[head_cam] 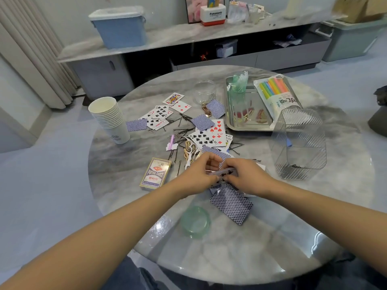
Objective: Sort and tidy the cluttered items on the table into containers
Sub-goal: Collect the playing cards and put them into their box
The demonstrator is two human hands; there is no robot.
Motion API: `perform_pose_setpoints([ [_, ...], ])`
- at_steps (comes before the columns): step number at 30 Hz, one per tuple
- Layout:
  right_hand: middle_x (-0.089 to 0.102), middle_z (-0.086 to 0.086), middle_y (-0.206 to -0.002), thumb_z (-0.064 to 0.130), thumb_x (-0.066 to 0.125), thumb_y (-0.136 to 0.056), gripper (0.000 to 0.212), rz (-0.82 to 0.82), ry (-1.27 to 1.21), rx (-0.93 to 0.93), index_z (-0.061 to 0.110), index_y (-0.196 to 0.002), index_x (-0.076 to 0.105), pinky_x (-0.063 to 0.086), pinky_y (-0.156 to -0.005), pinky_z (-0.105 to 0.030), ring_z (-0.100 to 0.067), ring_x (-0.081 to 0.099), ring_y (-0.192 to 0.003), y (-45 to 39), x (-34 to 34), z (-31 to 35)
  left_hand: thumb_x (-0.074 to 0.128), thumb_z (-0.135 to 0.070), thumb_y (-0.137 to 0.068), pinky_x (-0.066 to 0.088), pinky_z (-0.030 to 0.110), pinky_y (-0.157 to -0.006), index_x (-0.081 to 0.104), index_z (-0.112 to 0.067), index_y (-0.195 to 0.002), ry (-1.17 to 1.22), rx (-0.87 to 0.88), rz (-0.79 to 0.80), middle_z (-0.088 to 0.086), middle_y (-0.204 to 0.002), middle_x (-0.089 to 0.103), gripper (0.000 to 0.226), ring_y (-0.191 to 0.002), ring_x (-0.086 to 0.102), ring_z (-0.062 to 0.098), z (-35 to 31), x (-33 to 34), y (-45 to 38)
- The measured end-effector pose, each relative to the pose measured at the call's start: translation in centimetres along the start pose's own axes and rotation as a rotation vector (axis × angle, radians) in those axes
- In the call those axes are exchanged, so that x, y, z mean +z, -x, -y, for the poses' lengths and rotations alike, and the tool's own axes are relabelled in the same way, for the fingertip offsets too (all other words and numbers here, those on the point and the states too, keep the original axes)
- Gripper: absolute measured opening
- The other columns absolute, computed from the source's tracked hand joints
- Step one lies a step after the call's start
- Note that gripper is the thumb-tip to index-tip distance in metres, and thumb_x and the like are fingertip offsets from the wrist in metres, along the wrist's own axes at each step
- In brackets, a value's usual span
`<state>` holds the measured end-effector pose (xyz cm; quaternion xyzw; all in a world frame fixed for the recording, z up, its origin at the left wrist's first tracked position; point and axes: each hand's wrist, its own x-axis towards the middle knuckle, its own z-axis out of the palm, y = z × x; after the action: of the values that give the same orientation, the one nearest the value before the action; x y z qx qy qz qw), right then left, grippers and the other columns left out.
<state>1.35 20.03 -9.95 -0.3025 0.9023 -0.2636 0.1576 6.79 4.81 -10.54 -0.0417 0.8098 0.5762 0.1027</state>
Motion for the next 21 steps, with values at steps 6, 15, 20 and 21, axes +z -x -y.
perform_pose_setpoints([
  [6,0.057,0.008,-0.073,0.017,0.059,-0.089,0.021,0.099,-0.144,0.022,0.031,-0.084,0.044,0.044,-0.055,-0.023,-0.010,0.056,-0.061,-1.0,-2.5,1.6,0.049,-0.005,-0.095,0.048,0.048,-0.090,0.059,-0.015,-0.109,0.315,-0.202,0.018,0.015,-0.109,0.062,0.020,-0.098,0.060,0.029,-1.2,-2.6,0.7],
  [15,0.051,-0.002,-0.114,0.054,0.077,-0.063,0.071,0.192,0.414,0.091,0.018,-0.116,0.045,0.045,-0.085,-0.032,-0.019,0.049,-0.103,1.0,0.0,1.4,0.045,-0.003,-0.097,0.056,0.051,-0.075,0.057,-0.008,-0.114,0.395,-0.367,-0.165,0.020,-0.106,0.066,0.021,-0.088,0.065,0.036,1.1,-4.6,1.5],
  [20,0.055,-0.008,-0.119,0.052,0.078,-0.064,0.077,0.238,0.602,0.098,0.011,-0.117,0.040,0.041,-0.084,-0.033,-0.026,0.052,-0.109,2.0,1.6,1.4,0.045,-0.002,-0.097,0.059,0.038,-0.061,0.061,-0.013,-0.101,0.393,-0.368,-0.160,0.011,-0.091,0.069,0.021,-0.077,0.067,0.026,1.4,-4.6,2.0],
  [21,0.058,-0.007,-0.116,0.049,0.079,-0.065,0.074,0.238,0.571,0.120,0.011,-0.115,0.041,0.042,-0.081,-0.033,-0.026,0.055,-0.106,1.9,1.6,1.4,0.045,-0.001,-0.097,0.059,0.040,-0.061,0.062,-0.015,-0.097,0.389,-0.372,-0.160,0.011,-0.091,0.069,0.021,-0.077,0.066,0.026,1.4,-4.6,2.1],
])
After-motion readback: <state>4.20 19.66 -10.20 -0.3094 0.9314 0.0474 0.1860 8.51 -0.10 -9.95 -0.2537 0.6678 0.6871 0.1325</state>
